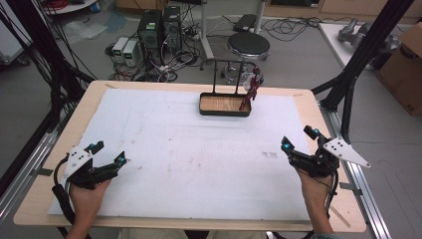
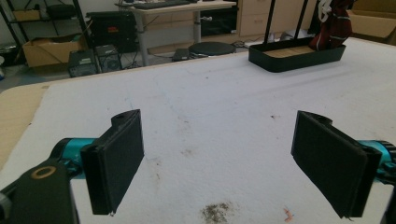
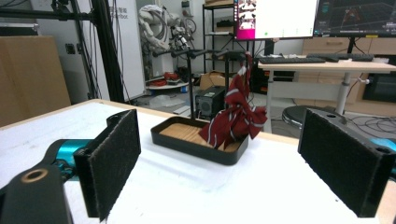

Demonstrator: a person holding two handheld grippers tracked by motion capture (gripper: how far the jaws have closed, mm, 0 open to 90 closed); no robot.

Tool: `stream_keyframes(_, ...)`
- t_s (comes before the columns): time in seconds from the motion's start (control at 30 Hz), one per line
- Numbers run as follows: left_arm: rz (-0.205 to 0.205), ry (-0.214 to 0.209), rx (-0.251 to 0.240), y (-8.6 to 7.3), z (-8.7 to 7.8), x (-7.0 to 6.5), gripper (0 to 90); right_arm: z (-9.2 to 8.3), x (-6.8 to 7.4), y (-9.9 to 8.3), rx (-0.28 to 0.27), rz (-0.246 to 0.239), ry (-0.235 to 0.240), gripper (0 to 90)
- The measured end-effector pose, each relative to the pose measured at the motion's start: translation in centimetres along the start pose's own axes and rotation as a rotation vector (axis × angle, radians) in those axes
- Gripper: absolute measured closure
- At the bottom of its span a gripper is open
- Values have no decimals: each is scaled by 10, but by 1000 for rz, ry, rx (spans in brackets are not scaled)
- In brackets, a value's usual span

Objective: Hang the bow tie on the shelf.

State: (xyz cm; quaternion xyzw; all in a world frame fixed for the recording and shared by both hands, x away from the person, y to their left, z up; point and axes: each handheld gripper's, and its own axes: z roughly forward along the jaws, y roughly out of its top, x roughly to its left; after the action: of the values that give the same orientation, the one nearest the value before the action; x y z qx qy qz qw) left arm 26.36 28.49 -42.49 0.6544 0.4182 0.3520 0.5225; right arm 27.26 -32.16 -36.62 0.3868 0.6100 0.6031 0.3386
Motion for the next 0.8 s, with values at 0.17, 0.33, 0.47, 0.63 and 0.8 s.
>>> stream_keyframes(0.17,-1,0,1,0,0,0,172,-5,3,-14,-1,10,-12,118)
stream_keyframes(0.33,-1,2,1,0,0,0,172,-5,6,-31,8,11,-17,116)
stream_keyframes(0.47,-1,2,1,0,0,0,172,-3,7,-41,32,11,-29,115)
stream_keyframes(0.63,-1,2,2,0,0,0,172,-2,7,-53,58,13,-42,115)
stream_keyframes(0.8,-1,2,3,0,0,-1,172,-1,8,-60,86,8,-43,115)
